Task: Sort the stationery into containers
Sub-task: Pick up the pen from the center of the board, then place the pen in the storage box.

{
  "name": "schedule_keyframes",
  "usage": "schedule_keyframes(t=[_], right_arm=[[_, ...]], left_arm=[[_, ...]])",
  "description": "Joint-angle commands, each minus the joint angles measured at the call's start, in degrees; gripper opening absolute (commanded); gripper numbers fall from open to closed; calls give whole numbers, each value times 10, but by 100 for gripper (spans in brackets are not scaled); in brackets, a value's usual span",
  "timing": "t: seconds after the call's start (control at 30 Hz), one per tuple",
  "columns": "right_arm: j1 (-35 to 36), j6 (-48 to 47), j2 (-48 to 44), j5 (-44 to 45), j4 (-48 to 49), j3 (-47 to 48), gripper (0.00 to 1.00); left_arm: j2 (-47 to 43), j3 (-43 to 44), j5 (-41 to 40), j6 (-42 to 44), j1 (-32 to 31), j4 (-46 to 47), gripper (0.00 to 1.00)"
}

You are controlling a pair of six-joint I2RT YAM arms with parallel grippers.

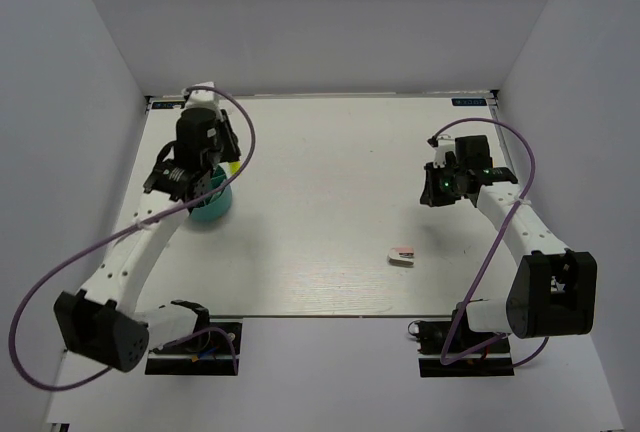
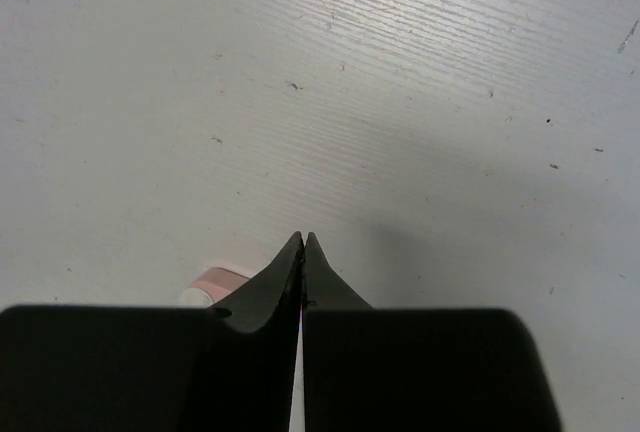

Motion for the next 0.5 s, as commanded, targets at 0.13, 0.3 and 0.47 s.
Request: schedule_keyframes(t=[0.13,0.3,0.47], right_arm=[[-4,-20,-2,-52,3,-4,0],[-3,-24,-1,-61,7,-9,0],[-2,-24,3,-64,9,-11,0]], left_arm=[[-71,-114,-183,82,49,150,1],[-47,-136,-221,129,76,253,1],[-9,-112,-229,142,98,313,1]])
